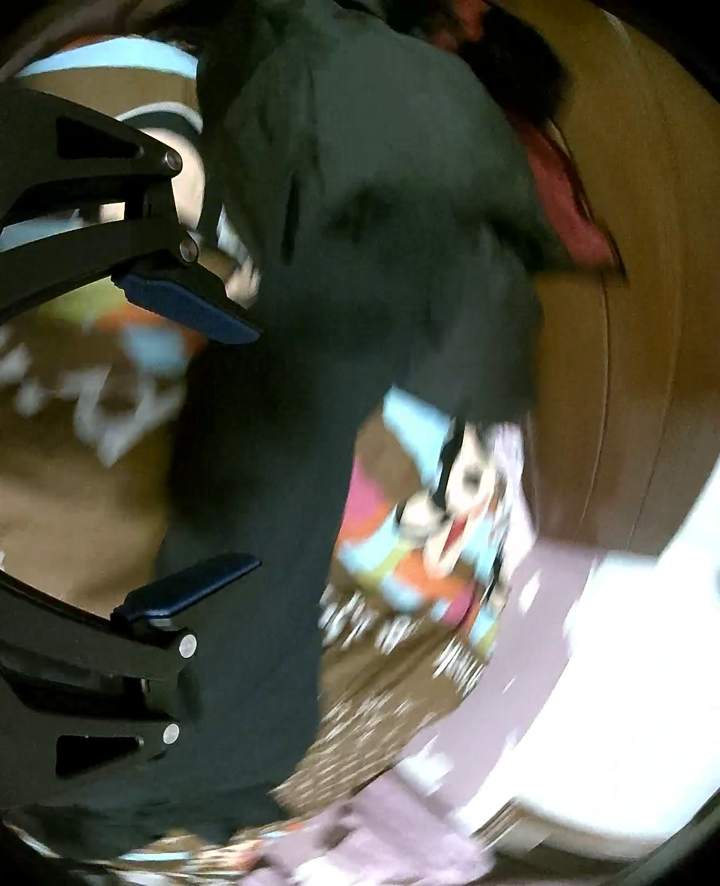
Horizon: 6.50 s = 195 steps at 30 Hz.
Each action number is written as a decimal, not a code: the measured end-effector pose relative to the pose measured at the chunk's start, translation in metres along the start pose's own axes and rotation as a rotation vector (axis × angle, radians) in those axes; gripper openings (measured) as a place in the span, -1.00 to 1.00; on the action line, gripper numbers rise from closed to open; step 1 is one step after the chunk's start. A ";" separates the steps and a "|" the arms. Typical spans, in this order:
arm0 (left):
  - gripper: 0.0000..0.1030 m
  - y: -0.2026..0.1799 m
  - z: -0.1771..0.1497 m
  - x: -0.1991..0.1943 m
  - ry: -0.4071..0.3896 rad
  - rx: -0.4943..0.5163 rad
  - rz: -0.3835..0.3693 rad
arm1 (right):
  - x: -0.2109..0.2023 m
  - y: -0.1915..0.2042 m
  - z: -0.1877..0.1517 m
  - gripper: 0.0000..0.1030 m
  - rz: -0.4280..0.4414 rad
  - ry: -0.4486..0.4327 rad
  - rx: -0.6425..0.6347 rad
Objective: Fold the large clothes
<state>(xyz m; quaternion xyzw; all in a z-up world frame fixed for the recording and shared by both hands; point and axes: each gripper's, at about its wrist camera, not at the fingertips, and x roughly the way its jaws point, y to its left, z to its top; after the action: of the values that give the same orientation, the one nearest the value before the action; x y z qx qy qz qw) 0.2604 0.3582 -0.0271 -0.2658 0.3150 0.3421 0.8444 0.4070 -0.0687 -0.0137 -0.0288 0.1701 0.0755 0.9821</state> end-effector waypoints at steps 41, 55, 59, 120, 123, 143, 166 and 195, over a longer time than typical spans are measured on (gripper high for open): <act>-0.94 -0.163 -0.079 -0.118 -0.185 0.516 -0.624 | -0.003 -0.017 -0.057 1.00 0.385 0.151 0.314; -0.94 -0.301 -0.217 -0.086 0.178 0.879 -0.692 | -0.004 -0.127 -0.093 1.00 0.344 0.178 0.519; -0.93 -0.301 -0.248 -0.066 0.278 0.944 -0.602 | -0.014 -0.127 -0.092 1.00 0.383 0.137 0.525; 0.39 -0.264 -0.151 -0.006 0.088 0.763 -0.462 | 0.024 -0.068 -0.070 0.17 0.237 0.163 -0.027; 0.46 -0.260 -0.156 0.014 0.138 0.749 -0.448 | 0.044 -0.059 -0.089 0.17 0.227 0.222 -0.056; 0.65 -0.254 -0.176 0.022 0.044 0.803 -0.397 | 0.041 -0.062 -0.097 0.40 0.255 0.215 -0.019; 0.69 -0.260 -0.049 -0.178 0.299 0.616 -0.310 | -0.080 -0.098 0.113 1.00 0.337 0.437 0.152; 0.66 -0.432 -0.013 0.097 0.146 0.590 -0.517 | 0.270 -0.098 0.070 0.35 0.258 0.368 0.586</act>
<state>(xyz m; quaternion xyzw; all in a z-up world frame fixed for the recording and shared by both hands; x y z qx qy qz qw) 0.6327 0.1198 -0.0044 -0.1060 0.3816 -0.0066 0.9182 0.6969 -0.1220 -0.0368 0.2621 0.3607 0.1402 0.8841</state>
